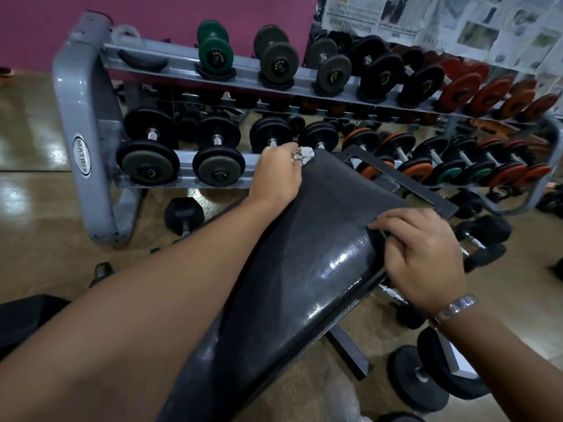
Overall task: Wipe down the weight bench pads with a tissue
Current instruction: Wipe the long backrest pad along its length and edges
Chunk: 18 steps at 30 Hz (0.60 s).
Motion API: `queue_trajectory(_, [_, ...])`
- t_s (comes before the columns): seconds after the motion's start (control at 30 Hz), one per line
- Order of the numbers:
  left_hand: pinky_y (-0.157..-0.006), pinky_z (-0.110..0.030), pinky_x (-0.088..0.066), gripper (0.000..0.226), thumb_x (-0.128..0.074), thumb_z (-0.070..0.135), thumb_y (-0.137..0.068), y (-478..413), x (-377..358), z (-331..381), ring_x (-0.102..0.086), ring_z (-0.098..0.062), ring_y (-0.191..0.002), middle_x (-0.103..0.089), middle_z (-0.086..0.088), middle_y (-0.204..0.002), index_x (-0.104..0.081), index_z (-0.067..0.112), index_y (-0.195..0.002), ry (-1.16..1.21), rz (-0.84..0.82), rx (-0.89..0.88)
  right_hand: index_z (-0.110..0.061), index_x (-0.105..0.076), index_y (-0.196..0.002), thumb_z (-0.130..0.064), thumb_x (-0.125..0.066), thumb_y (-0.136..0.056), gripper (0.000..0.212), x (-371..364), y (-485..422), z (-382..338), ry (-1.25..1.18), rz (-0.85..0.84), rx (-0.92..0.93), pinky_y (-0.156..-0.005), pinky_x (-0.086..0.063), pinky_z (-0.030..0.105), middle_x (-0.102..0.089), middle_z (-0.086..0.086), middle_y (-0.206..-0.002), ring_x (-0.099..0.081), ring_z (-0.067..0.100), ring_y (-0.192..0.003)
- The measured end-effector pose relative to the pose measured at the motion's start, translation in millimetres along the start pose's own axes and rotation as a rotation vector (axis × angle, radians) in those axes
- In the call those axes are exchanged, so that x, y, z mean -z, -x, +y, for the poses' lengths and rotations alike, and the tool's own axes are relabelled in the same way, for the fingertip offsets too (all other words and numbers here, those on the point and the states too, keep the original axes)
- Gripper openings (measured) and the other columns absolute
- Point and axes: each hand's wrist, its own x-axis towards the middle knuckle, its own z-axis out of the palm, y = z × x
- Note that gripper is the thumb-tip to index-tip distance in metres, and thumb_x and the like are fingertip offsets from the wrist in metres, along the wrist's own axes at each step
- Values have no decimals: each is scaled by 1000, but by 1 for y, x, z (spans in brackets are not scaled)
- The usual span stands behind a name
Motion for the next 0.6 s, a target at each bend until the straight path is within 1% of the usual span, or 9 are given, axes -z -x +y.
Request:
queue_trajectory(0.07, [-87, -28, -47, 23, -55, 11, -98, -9, -5, -2, -63, -26, -103, -73, -11, -104, -73, 6, -111, 14, -28, 46, -17, -75, -91, -8, -48, -80, 31, -2, -1, 0, -9, 16, -2, -75, -46, 44, -70, -4, -99, -58, 25, -88])
queue_trajectory(0.17, [-91, -28, -49, 26, -54, 14, -98, -13, -10, -2, -63, -25, -109, -74, -8, -110, -75, 13, -113, 25, -80, 89, -17, -75, -89, -10, -46, -80, 31, -4, -2, 1, -22, 26, -6, -76, -47, 45, -71, -5, -98, -59, 25, -86])
queue_trajectory(0.2, [-91, -29, -50, 26, -53, 15, -98, -13, -11, -2, -64, -25, -108, -74, -7, -109, -75, 14, -113, 31, -91, 100, -18, -75, -89, -9, -46, -80, 31, -4, -2, 1, -25, 30, -12, -76, -47, 44, -71, -5, -97, -59, 24, -86])
queue_trajectory(0.27, [-90, -35, -54, 28, -52, 14, -96, -9, -12, 0, -66, -27, -103, -74, -8, -104, -75, 16, -112, 41, -103, 106, -18, -75, -87, -9, -46, -79, 31, -4, -2, -1, -31, 41, -30, -77, -48, 44, -71, -6, -97, -59, 24, -86])
queue_trajectory(0.33, [-85, -38, -56, 30, -50, 12, -94, 0, -11, 6, -68, -28, -94, -75, -8, -99, -75, 18, -110, 45, -110, 74, -20, -75, -86, -10, -45, -79, 32, 0, -3, -3, -48, 47, -62, -81, -49, 40, -72, -8, -96, -60, 22, -89])
queue_trajectory(0.43, [-84, -34, -51, 29, -50, 10, -93, 22, -12, 20, -66, -25, -98, -74, -8, -102, -75, 14, -108, 36, -109, -30, -24, -75, -88, -10, -44, -78, 35, 8, -9, -6, -107, 26, -172, -85, -46, 29, -68, -16, -91, -61, 14, -94])
queue_trajectory(0.53, [-82, -35, -49, 25, -51, 11, -94, 46, -11, 32, -62, -22, -98, -71, -7, -102, -73, 9, -107, 4, -111, -84, -25, -76, -88, -9, -45, -79, 36, 15, -14, -7, -201, 13, -275, -83, -48, 27, -66, -18, -87, -62, 9, -90])
queue_trajectory(0.57, [-82, -35, -48, 25, -51, 11, -94, 53, -12, 36, -60, -21, -101, -71, -5, -103, -72, 9, -107, -10, -110, -102, -25, -76, -88, -7, -45, -80, 36, 18, -15, -7, -233, 14, -294, -80, -49, 24, -68, -16, -87, -63, 6, -87])
queue_trajectory(0.6, [-82, -36, -49, 25, -51, 11, -93, 61, -13, 39, -60, -20, -102, -71, -4, -102, -72, 9, -107, -18, -110, -129, -24, -76, -88, -5, -46, -81, 36, 20, -16, -8, -265, 18, -312, -77, -48, 18, -70, -14, -88, -63, 4, -84])
